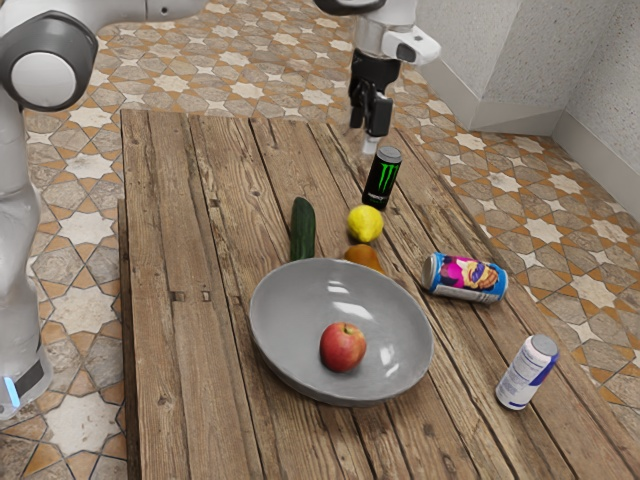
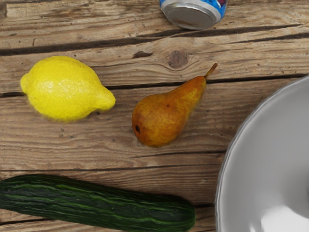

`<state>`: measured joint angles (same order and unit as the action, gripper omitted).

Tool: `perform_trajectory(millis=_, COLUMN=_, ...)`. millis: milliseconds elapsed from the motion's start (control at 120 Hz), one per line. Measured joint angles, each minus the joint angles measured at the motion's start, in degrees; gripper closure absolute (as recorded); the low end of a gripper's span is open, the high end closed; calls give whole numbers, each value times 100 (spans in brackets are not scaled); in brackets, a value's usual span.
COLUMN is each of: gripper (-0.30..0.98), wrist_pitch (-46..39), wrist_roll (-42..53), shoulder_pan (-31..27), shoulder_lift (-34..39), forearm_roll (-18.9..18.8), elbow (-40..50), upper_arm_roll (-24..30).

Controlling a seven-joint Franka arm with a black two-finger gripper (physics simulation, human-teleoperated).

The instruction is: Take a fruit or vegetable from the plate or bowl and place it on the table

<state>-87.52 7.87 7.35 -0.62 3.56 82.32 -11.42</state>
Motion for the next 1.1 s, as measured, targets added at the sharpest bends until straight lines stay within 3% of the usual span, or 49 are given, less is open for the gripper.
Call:
perform_trajectory(millis=342, gripper=0, wrist_pitch=-308, wrist_roll=177, shoulder_pan=-416, shoulder_lift=-34, forearm_roll=-34, elbow=-116, upper_arm_roll=60)
perform_trajectory(millis=525, gripper=0, wrist_pitch=-351, wrist_roll=235, shoulder_pan=-299, shoulder_lift=-60, forearm_roll=-58, elbow=-118, upper_arm_roll=83)
perform_trajectory(millis=617, gripper=0, wrist_pitch=-386, wrist_roll=261, shoulder_pan=12, shoulder_lift=-38, forearm_roll=-71, elbow=40, upper_arm_roll=65)
perform_trajectory(millis=692, gripper=0, wrist_pitch=-584, wrist_roll=281, shoulder_pan=429, shoulder_lift=351, forearm_roll=-88, elbow=743, upper_arm_roll=47)
perform_trajectory(millis=825, gripper=0, wrist_pitch=-999, wrist_roll=309, shoulder_pan=1739, shoulder_lift=1218, forearm_roll=-114, elbow=2003, upper_arm_roll=65)
perform_trajectory(millis=1100, gripper=0, wrist_pitch=-1419, wrist_roll=354, shoulder_pan=2058, shoulder_lift=1831, forearm_roll=-239, elbow=2920, upper_arm_roll=115)
